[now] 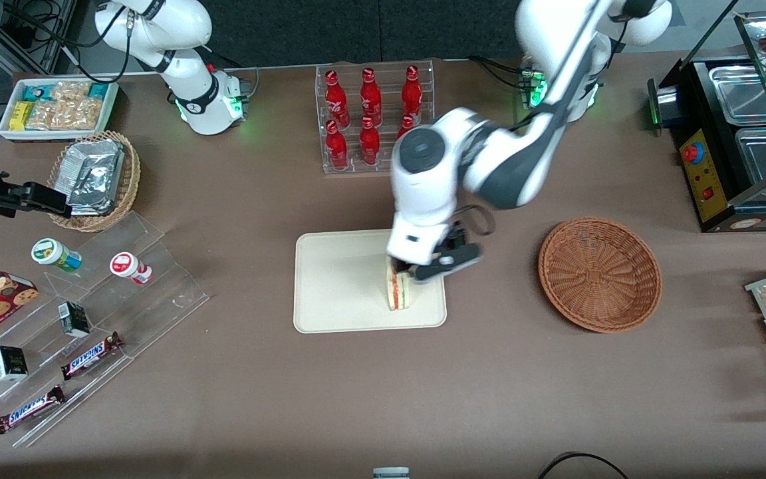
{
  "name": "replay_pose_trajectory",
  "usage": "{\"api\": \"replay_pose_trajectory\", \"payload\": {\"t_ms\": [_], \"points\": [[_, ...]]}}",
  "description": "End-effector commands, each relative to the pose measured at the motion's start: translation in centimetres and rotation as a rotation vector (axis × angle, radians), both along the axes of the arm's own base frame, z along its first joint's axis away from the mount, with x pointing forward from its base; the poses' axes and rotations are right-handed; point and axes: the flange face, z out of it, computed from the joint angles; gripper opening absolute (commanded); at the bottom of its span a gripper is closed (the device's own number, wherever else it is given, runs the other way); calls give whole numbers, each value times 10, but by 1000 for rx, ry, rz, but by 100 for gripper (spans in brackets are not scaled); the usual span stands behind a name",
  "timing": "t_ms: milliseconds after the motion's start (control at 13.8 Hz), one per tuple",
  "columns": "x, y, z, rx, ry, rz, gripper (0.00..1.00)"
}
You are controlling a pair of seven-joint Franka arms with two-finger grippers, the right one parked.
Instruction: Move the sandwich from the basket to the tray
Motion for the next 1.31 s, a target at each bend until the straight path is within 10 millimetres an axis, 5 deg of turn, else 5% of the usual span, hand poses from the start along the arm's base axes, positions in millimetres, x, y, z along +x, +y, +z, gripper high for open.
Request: {"api": "replay_pose_trajectory", "payload": {"t_ms": [0,291,509,945,1236], "points": [[3,71,65,-13,61,4,100],[-1,196,149,-3,144,-55,100],[-6,281,186,-44,178,-126,100],[-42,365,205,-127,190,-368,100],[-80,390,210,-126,189,-430,100]]}}
